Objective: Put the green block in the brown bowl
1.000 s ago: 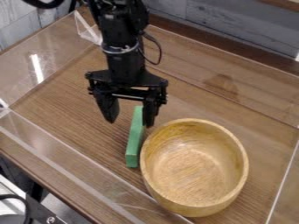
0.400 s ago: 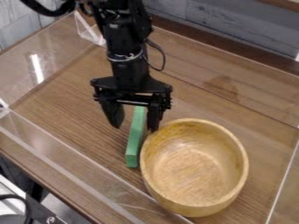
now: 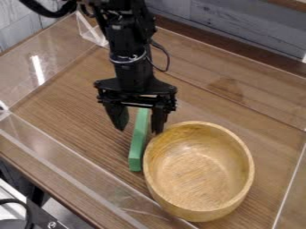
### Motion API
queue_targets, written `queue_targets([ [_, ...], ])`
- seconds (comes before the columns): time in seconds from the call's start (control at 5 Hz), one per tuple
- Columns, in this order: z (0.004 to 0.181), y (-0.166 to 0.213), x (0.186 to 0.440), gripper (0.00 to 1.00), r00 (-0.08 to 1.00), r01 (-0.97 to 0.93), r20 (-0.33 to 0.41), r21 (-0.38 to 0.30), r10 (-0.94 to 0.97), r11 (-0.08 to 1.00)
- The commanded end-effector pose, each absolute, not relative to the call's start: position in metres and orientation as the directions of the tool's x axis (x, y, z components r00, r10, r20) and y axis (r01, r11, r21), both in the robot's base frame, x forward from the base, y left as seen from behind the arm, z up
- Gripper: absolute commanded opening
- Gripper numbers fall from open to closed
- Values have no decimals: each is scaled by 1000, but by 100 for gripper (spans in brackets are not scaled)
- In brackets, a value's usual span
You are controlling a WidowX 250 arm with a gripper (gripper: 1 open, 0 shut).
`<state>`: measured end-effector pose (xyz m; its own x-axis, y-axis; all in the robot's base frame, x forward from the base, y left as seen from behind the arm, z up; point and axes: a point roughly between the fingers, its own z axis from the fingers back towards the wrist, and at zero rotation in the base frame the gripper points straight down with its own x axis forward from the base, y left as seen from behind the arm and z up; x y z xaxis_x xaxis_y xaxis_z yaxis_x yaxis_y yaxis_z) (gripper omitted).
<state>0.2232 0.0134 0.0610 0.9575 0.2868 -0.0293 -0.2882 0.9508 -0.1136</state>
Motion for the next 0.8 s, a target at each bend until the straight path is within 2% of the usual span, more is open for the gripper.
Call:
queue_targets([
  [0.0,64,10,228,100,961,-273,-2,-125,275,954],
  [0.6,57,7,230,100,963,-266,7,-140,269,954],
])
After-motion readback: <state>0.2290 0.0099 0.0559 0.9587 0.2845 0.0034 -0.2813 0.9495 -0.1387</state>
